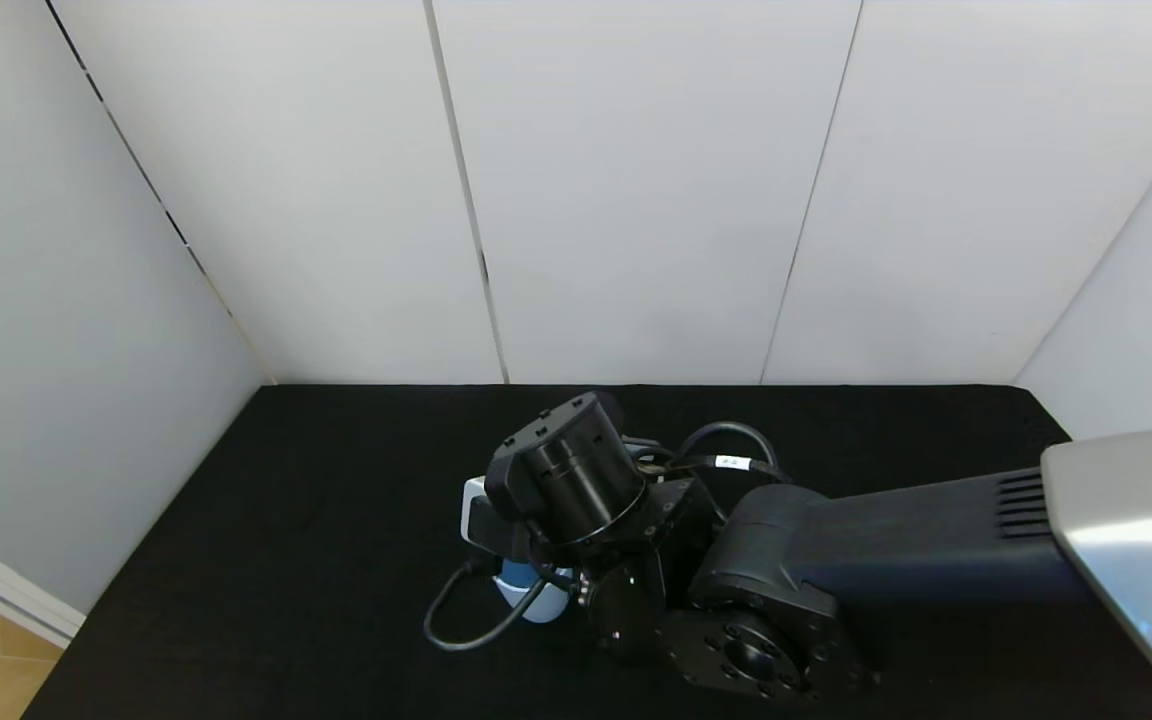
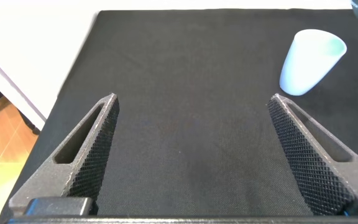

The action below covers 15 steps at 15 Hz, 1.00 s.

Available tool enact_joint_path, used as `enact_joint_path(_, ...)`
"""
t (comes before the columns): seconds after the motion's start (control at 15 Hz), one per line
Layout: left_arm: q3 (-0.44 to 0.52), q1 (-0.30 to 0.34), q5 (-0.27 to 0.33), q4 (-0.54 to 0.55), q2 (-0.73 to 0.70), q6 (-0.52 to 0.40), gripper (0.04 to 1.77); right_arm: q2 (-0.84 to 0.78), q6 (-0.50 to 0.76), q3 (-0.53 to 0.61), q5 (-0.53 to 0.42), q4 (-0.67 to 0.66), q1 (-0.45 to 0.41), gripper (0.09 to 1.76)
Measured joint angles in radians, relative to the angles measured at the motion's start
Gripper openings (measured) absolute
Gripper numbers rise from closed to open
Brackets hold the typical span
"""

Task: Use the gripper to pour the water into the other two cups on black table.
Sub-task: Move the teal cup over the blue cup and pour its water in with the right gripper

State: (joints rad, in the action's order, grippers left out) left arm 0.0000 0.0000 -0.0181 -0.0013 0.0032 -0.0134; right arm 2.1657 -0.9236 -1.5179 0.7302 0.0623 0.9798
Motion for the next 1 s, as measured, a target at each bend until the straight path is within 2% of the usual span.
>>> enact_joint_path(0.2,0.000,0.000,0.000,0.000,0.000,0.000,1.72,0.012,-0.061,-0.004,0.045,0.003,0.002,1.18)
enact_joint_path(1.0,0.000,0.000,0.000,0.000,0.000,-0.001,1.72,0.044,-0.315,-0.041,0.121,0.003,0.011,1.18)
